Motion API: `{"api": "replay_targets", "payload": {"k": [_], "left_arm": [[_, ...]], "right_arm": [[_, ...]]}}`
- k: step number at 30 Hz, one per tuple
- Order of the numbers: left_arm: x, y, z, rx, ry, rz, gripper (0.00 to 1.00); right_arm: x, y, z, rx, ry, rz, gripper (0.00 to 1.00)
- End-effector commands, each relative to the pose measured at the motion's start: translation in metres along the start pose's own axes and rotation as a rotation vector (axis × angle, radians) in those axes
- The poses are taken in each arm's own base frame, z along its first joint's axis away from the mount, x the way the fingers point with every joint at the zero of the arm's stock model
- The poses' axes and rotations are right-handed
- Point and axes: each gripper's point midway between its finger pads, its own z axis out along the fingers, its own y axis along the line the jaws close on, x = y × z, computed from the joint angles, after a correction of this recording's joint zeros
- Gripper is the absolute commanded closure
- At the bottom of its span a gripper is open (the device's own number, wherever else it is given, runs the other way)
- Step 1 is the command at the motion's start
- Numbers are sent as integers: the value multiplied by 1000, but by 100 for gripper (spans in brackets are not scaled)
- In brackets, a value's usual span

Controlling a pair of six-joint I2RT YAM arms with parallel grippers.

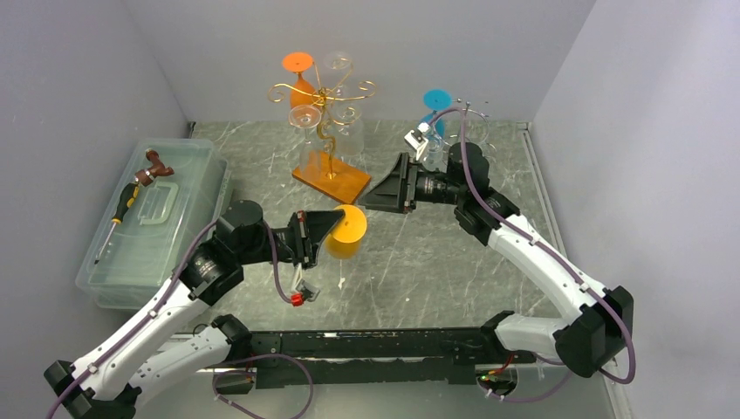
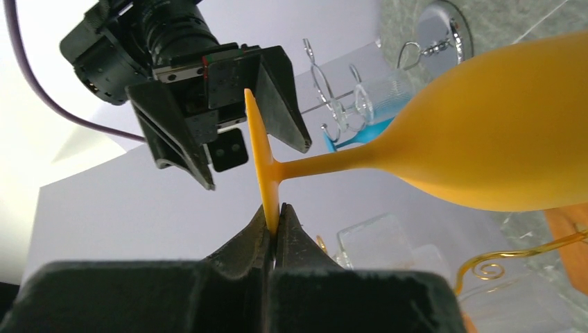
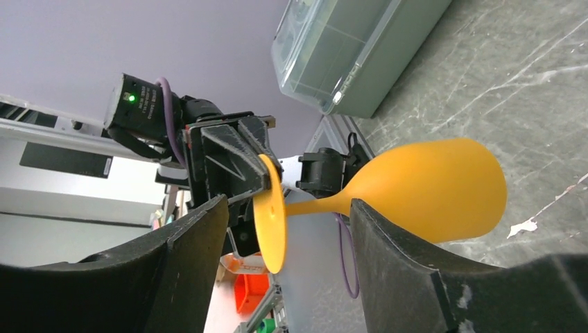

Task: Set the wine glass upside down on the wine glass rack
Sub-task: Turn the wine glass upside down at the wine rack.

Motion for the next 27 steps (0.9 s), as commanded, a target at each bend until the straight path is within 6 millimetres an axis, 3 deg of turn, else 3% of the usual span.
{"api": "replay_targets", "payload": {"k": [1,8,16,18,20,21,22,23,24,27], "left_arm": [[0,26,-2,-83,2,151,100],[3,27,1,-97,14,149,100],[21,30,2,-109,82,77,100],[21,31,1,-109,82,80,100],[20,29,1,-106,78,74,100],[20,29,1,-107,77,63,96],[19,28,0,-102,75,50,83],[18,27,-1,-93,69,37,61],[17,27,-2,-86,66,23,45],[17,29,-7,-82,68,-30,6]], "right_arm": [[-12,22,5,-55,-43,-61,35],[-1,25,11,-94,-17,-32,64],[10,28,12,-123,25,-26,69],[11,30,12,-133,29,-27,80],[10,32,11,-136,31,-34,100],[10,33,12,-132,36,-39,100],[9,36,11,-131,38,-54,100],[6,39,10,-126,35,-68,100],[2,45,8,-122,26,-90,100],[-11,56,1,-109,8,-137,100]]}}
